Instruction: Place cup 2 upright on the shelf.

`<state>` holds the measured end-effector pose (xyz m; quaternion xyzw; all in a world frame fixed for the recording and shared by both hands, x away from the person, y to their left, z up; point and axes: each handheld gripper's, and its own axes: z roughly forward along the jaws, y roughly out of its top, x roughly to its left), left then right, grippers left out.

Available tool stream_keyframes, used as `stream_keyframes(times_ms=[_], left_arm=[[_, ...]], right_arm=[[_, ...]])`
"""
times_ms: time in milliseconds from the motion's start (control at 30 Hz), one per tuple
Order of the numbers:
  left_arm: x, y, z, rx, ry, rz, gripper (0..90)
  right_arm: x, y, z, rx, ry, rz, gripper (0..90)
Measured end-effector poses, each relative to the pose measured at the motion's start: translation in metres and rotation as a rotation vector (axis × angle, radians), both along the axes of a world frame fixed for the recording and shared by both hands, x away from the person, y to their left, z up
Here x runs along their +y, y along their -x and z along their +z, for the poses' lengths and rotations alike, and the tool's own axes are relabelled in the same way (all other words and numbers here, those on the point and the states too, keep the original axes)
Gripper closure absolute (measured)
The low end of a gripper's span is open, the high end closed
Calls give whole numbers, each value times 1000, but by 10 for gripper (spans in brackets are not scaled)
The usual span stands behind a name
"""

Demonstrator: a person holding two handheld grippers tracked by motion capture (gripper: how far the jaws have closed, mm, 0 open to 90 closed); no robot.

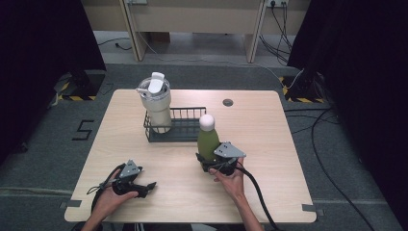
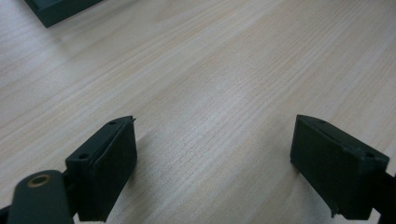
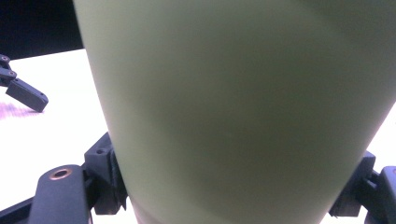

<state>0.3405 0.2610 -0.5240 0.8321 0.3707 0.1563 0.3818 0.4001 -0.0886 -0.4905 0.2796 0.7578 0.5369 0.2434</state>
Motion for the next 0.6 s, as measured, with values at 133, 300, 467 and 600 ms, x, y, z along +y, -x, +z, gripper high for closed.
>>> stream_keyframes(times_ms=[133,300,467,600], left_arm=[[0,0,0,0,0,0,140],[0,0,0,0,0,0,140],[0,0,0,0,0,0,140],[0,0,0,0,0,0,140]], right_arm=[[-1,1,2,4,-11,-1,208],[-3,0,3,7,-15,-14,208],[-4,-1,6,6,-22,-21,208],[-6,-2,10,3,-33,-26,208]])
